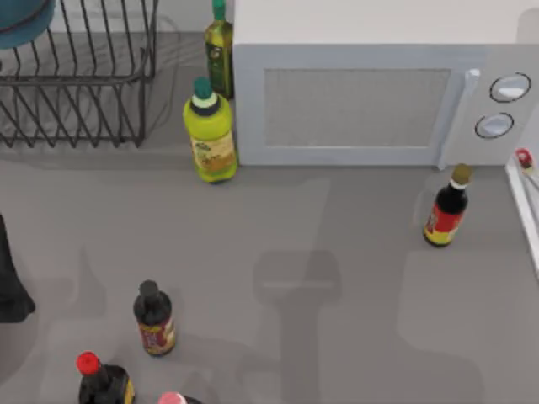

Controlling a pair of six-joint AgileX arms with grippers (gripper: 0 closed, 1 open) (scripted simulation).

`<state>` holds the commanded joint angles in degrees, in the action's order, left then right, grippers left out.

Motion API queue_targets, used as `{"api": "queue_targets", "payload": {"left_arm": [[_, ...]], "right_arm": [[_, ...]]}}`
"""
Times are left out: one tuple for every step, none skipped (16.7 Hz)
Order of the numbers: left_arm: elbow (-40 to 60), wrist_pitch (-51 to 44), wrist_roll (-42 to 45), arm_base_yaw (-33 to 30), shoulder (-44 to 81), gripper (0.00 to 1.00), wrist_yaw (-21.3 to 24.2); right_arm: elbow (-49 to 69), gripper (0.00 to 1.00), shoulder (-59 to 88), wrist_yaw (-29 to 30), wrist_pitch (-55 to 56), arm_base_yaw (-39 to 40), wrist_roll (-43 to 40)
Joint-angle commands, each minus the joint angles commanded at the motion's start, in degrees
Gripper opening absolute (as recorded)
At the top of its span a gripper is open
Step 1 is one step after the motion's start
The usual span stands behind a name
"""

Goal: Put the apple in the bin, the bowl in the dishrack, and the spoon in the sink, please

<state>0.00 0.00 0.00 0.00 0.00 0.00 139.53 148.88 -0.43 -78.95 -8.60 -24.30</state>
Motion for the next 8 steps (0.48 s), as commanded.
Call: {"api": "queue_targets", "payload": {"left_arm": [[0.00,0.00,0.00,0.00,0.00,1.00,0.00],[0.00,0.00,0.00,0.00,0.00,1.00,0.00],[0.00,0.00,0.00,0.00,0.00,1.00,0.00],[0.00,0.00,0.00,0.00,0.00,1.00,0.00],[0.00,0.00,0.00,0.00,0.00,1.00,0.00],[0.00,0.00,0.00,0.00,0.00,1.00,0.00],[0.00,0.00,0.00,0.00,0.00,1.00,0.00],[0.00,0.00,0.00,0.00,0.00,1.00,0.00]], "right_arm": [[0.00,0.83,0.00,0.00,0.00,0.00,0.00],[0.00,0.90,0.00,0.00,0.00,0.00,0.00],[0.00,0.98,0.00,0.00,0.00,0.00,0.00],[0.00,1.00,0.00,0.00,0.00,0.00,0.00],[0.00,1.00,0.00,0.00,0.00,0.00,0.00],[0.00,1.00,0.00,0.00,0.00,0.00,0.00],[0.00,1.00,0.00,0.00,0.00,0.00,0.00],[0.00,1.00,0.00,0.00,0.00,0.00,0.00]]}}
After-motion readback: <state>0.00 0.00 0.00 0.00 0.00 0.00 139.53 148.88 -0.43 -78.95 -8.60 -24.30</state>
